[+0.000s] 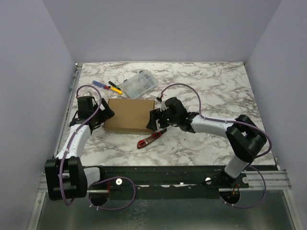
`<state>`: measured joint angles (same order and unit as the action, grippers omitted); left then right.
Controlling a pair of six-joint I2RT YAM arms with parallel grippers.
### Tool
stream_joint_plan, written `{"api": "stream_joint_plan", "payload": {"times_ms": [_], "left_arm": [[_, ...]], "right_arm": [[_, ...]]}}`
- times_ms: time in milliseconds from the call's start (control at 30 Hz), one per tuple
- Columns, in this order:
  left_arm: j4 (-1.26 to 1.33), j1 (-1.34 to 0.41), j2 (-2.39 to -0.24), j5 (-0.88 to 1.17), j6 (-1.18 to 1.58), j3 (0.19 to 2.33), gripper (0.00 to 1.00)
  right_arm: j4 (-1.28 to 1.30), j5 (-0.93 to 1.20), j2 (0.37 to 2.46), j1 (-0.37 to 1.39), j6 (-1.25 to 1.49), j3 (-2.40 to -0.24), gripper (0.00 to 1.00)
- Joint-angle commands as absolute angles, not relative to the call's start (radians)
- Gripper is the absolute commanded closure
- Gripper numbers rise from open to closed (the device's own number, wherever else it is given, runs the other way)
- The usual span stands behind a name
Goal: Unpack the express box
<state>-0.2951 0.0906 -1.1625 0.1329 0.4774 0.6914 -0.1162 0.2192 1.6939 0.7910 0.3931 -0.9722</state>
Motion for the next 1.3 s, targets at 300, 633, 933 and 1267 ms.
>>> {"api": "stream_joint_plan", "payload": {"times_ms": [300,633,933,1267], "left_arm": [[-0.277,0.097,-1.194,0.191,0.437,0.689,0.01],[-0.359,0.082,-1.160,0.120,0.550,0.679,0.01],[-0.339,0.058,-1.156,0.234,0.556,0.667,0.01],[-0.345,0.057,-1.003,0.366,0.597,0.688,0.02]], "right_arm": [[-0.205,0.225,1.680,0.801,0.461,-0.882,0.11],[-0.208,0.229,1.709,0.812,0.474,-0.907,0.16],[-0.197,0.285,1.694,0.817,0.494,-0.922,0.24],[-0.148,0.325,1.566,0.816,0.530,-0.939,0.27]]}}
